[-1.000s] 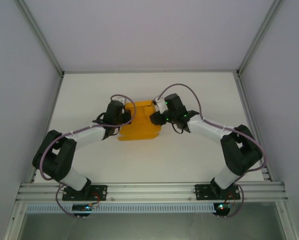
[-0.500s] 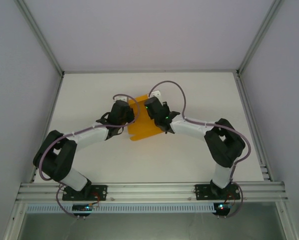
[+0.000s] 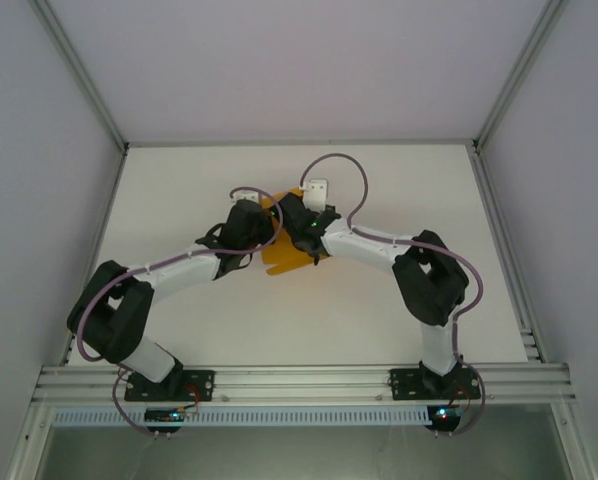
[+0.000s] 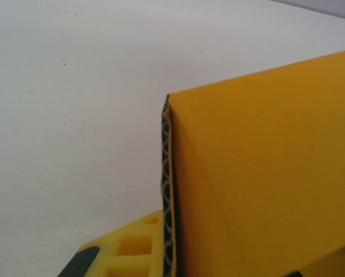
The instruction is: Assemble paper box
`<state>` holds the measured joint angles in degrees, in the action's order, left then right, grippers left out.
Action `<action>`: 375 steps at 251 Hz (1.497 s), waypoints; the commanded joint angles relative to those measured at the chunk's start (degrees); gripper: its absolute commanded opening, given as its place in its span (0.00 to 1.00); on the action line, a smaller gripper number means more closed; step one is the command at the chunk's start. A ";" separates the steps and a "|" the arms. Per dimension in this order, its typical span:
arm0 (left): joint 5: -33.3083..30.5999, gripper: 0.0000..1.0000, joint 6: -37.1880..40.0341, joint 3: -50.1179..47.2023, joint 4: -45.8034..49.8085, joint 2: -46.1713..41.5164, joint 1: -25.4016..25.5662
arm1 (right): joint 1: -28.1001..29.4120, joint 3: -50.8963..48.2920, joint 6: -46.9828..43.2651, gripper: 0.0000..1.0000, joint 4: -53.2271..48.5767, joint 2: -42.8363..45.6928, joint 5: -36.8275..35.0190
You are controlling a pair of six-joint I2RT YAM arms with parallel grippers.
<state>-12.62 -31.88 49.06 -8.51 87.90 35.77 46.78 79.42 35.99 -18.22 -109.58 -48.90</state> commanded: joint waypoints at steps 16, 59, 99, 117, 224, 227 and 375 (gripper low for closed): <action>-0.48 0.00 -2.62 1.11 4.38 -1.15 -0.09 | -4.95 -6.91 1.55 0.00 7.85 3.23 -3.67; 0.79 0.00 -1.99 1.20 3.89 -0.96 -0.09 | -5.31 -16.88 -14.67 0.06 27.52 7.98 8.15; 1.32 0.00 -0.83 1.34 3.94 -1.24 -0.08 | -5.47 -24.47 -26.23 0.18 39.19 12.70 15.90; 1.30 0.00 -0.45 1.35 4.11 -1.24 -0.09 | -5.82 -26.48 -27.77 0.22 39.09 15.04 20.16; 1.91 0.00 -0.01 2.05 4.51 -0.78 -0.17 | -8.93 -31.32 -30.88 0.48 39.77 21.37 35.38; 1.87 0.00 0.01 2.09 4.56 -0.73 -0.15 | -8.91 -31.13 -31.01 0.49 39.61 21.34 35.53; 5.00 0.00 0.47 3.03 5.29 -0.37 -0.09 | -11.98 -26.52 -31.69 0.28 38.14 17.21 37.97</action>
<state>-9.41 -32.03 50.17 -4.47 87.96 35.75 35.44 49.84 4.78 19.64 -89.91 -8.10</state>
